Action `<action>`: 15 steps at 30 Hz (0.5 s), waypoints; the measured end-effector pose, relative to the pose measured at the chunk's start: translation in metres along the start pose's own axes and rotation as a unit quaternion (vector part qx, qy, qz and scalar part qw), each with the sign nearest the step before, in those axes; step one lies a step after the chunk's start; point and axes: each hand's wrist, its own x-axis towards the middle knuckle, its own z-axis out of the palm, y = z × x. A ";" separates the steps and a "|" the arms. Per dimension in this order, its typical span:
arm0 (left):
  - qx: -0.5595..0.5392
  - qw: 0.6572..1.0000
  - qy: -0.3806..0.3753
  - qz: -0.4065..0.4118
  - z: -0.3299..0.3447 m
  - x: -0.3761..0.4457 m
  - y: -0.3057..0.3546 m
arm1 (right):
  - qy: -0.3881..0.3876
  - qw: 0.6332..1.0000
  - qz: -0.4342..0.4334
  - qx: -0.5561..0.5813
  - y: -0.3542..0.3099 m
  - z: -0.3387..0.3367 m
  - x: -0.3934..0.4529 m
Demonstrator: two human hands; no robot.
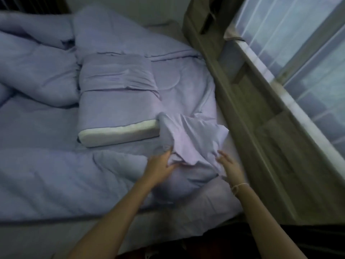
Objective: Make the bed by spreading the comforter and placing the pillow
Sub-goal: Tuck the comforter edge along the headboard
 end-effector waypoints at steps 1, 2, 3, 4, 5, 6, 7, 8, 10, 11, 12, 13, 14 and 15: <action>-0.002 0.999 0.004 0.048 0.009 -0.013 0.015 | -0.012 0.993 0.060 0.098 -0.005 -0.005 -0.003; 0.006 0.995 0.007 0.099 0.018 -0.026 0.027 | -0.033 0.978 0.104 0.176 -0.011 -0.009 -0.007; 0.023 0.988 0.008 0.153 0.026 -0.040 0.037 | -0.055 0.966 0.128 0.219 -0.014 -0.011 -0.010; 0.054 0.977 0.018 0.207 0.034 -0.053 0.045 | -0.076 0.962 0.129 0.228 -0.015 -0.011 -0.015; 0.089 0.963 0.034 0.254 0.041 -0.064 0.049 | -0.082 0.969 0.119 0.198 -0.012 -0.008 -0.016; 0.113 0.951 0.033 0.285 0.048 -0.073 0.052 | -0.082 0.978 0.104 0.161 -0.011 -0.006 -0.019; 0.126 0.944 0.021 0.306 0.053 -0.081 0.055 | -0.084 0.986 0.084 0.118 -0.004 -0.007 -0.019; 0.134 0.938 -0.004 0.319 0.059 -0.088 0.057 | -0.090 0.991 0.057 0.080 0.002 -0.009 -0.019; 0.126 0.930 -0.071 0.339 0.065 -0.099 0.057 | -0.091 0.996 -0.007 -0.010 0.019 -0.020 -0.023; 0.113 0.928 -0.102 0.341 0.066 -0.102 0.058 | -0.076 0.995 -0.037 -0.057 0.030 -0.029 -0.026; 0.095 0.928 -0.128 0.337 0.065 -0.104 0.060 | -0.055 0.993 -0.052 -0.090 0.039 -0.039 -0.033; 0.070 0.930 -0.151 0.329 0.066 -0.104 0.063 | -0.032 0.993 -0.054 -0.101 0.048 -0.050 -0.041; 0.042 0.930 -0.169 0.323 0.066 -0.103 0.066 | -0.007 0.994 -0.055 -0.098 0.060 -0.062 -0.049; 0.013 0.931 -0.182 0.317 0.065 -0.102 0.068 | 0.021 0.995 -0.047 -0.091 0.072 -0.072 -0.057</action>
